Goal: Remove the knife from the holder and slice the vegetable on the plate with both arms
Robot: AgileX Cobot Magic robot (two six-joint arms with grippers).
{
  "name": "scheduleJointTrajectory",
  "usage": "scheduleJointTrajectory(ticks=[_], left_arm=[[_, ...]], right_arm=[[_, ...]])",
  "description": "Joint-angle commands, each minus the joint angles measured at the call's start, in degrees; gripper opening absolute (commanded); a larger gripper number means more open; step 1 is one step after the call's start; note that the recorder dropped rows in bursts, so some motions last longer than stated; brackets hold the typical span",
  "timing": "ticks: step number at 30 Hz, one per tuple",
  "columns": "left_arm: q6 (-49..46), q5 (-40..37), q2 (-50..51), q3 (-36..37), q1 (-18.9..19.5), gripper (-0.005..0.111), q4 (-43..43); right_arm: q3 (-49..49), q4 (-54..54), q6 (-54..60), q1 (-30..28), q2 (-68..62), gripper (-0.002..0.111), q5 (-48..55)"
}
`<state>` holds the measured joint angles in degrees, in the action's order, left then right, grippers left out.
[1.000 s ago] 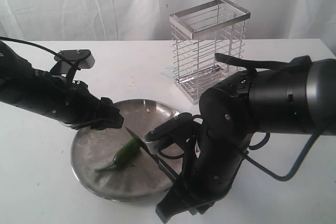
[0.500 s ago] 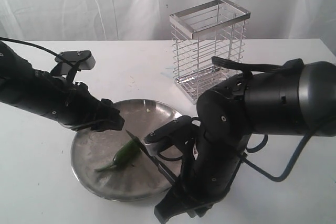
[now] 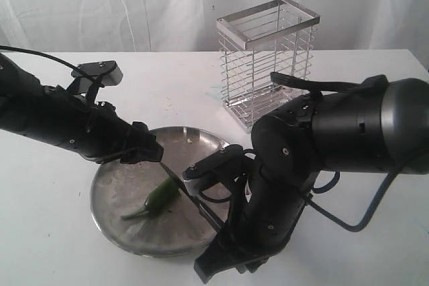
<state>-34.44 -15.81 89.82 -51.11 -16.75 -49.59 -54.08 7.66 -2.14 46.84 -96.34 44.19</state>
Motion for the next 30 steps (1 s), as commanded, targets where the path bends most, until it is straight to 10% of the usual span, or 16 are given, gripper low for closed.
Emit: scheduleJointTrajectory(ticks=[1, 30], left_arm=[[-0.4, -0.9, -0.4, 0.3, 0.0, 0.067, -1.0], [-15.9, 5.3, 4.6, 0.3, -3.3, 0.067, -4.6]], right_arm=[[-0.1, 0.0, 0.6, 0.1, -0.3, 0.001, -0.7], [-0.1, 0.0, 0.6, 0.1, -2.3, 0.001, -0.7]])
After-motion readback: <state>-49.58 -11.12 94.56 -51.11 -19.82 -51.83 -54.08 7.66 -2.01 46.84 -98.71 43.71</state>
